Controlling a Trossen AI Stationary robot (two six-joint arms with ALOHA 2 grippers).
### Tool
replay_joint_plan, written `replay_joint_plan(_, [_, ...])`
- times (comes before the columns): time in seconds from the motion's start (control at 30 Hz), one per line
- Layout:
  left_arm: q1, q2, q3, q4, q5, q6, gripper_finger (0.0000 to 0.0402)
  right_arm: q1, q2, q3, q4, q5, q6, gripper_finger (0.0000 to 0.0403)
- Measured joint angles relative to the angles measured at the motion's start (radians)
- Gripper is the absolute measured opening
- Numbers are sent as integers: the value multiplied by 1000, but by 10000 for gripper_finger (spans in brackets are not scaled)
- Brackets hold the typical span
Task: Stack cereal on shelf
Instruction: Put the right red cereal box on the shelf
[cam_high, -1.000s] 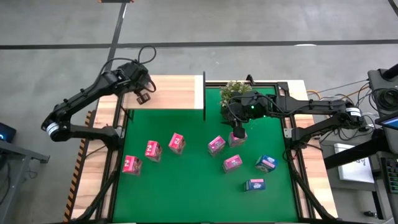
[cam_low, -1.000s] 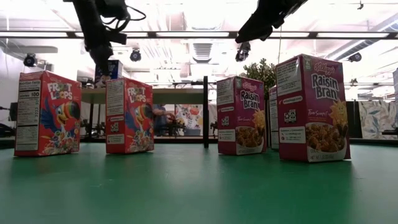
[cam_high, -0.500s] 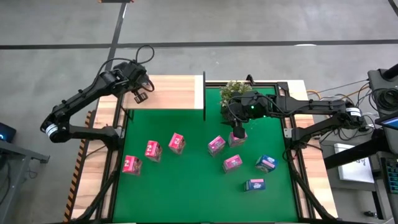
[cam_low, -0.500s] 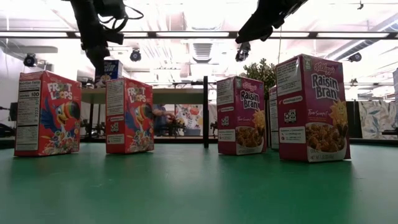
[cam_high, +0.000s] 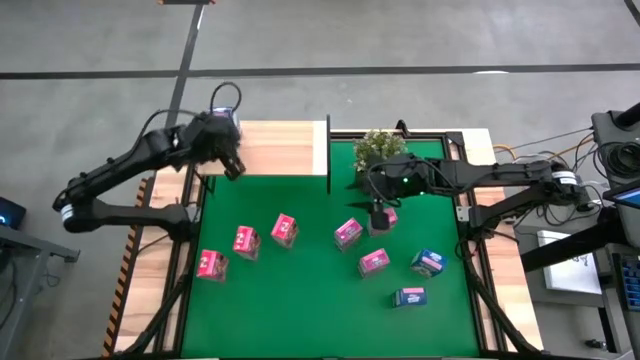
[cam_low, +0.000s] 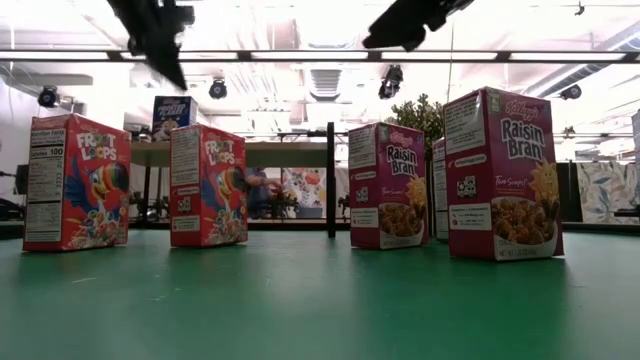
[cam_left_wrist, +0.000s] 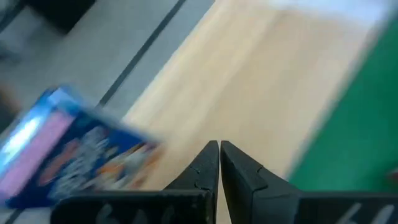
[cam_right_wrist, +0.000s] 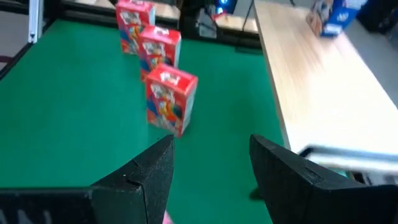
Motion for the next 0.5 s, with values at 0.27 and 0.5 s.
replay_joint_plan(0.27, [-402,-124,-107,257,-66,-176,0,-1,144,100,37,-14,-62,196])
replay_joint_plan(0.5, [-674,-177,-240,508,-273,-181,0,-2,341,348,-105,-83,-142,196])
